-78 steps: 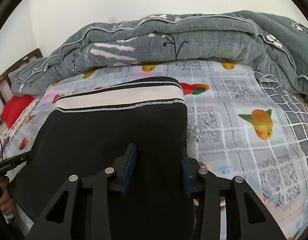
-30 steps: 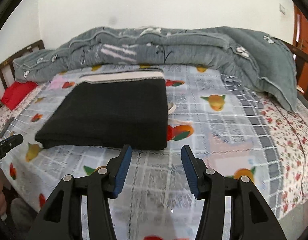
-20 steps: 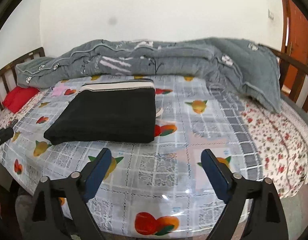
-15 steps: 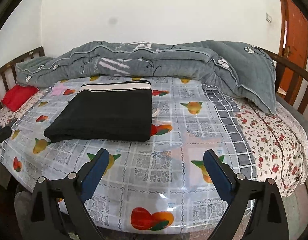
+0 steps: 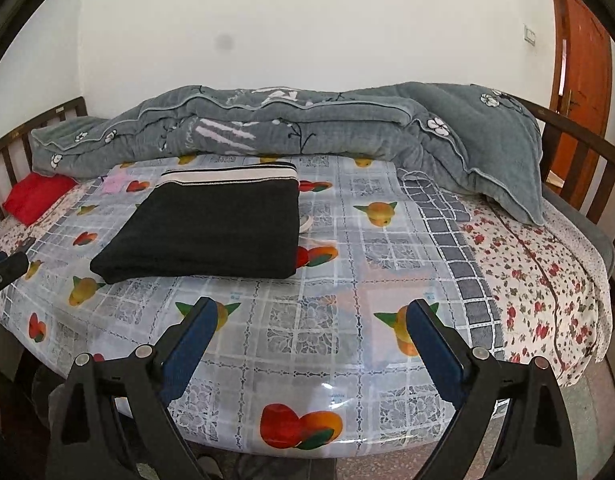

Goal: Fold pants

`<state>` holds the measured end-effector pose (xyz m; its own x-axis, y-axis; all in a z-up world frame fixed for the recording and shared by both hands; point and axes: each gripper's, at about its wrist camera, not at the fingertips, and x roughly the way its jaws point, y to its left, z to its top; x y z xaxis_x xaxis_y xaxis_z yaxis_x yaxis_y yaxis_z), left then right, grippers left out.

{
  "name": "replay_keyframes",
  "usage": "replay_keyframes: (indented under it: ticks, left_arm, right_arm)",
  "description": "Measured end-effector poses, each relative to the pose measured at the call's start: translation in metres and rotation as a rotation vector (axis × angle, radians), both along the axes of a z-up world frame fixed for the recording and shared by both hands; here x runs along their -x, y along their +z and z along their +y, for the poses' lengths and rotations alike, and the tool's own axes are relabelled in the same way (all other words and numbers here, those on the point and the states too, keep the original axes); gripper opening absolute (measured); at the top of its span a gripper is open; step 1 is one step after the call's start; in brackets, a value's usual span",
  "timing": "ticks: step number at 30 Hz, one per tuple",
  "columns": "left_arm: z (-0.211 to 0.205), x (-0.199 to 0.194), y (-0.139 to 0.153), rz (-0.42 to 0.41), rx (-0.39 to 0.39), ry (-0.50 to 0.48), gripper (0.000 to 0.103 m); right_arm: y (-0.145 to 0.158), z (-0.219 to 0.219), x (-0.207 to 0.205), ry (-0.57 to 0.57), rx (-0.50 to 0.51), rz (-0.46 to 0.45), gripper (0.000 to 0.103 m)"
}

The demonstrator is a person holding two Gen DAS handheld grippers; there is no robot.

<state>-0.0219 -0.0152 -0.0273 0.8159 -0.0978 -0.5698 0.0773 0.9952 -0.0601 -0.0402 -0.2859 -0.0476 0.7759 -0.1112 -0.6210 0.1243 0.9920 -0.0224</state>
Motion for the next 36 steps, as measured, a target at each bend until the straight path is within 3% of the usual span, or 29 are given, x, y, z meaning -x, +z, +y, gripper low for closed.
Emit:
replay_keyframes:
  ticks: [36]
  left_arm:
    - [-0.0029,0.0032,-0.0004,0.002,0.006,-0.004,0.082]
  right_arm:
    - [0.0044,0.0060,0.0083,0.004,-0.011,-0.022,0.094]
